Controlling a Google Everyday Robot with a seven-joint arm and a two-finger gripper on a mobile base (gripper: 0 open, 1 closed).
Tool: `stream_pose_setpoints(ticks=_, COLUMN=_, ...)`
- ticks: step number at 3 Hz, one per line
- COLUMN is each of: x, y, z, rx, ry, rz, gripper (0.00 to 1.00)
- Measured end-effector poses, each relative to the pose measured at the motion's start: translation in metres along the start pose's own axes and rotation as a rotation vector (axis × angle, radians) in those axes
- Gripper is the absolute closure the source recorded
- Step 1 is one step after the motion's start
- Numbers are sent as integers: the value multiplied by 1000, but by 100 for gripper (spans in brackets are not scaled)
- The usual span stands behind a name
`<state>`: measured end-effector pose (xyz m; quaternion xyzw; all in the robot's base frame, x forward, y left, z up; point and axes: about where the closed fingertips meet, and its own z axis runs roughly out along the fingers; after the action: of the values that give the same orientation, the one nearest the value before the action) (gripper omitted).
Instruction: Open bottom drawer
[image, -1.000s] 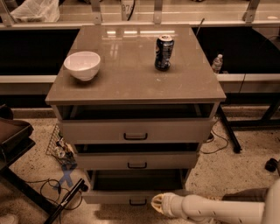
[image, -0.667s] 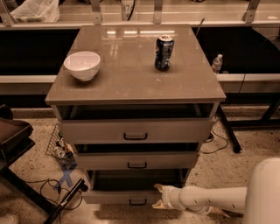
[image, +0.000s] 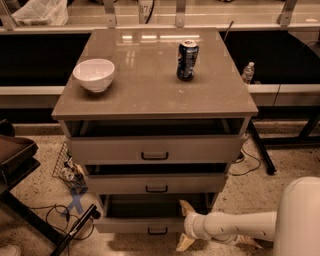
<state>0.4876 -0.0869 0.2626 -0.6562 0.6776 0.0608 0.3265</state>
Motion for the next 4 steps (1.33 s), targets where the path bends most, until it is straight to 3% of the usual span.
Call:
stream_pose_setpoints(ticks=2, x=1, y=3, z=30, rx=-58, ry=87, rz=-19, gripper=0)
stream_pose_setpoints(ticks=4, x=1, y=23, z=70, rx=-110, ry=67, rz=23, gripper=0)
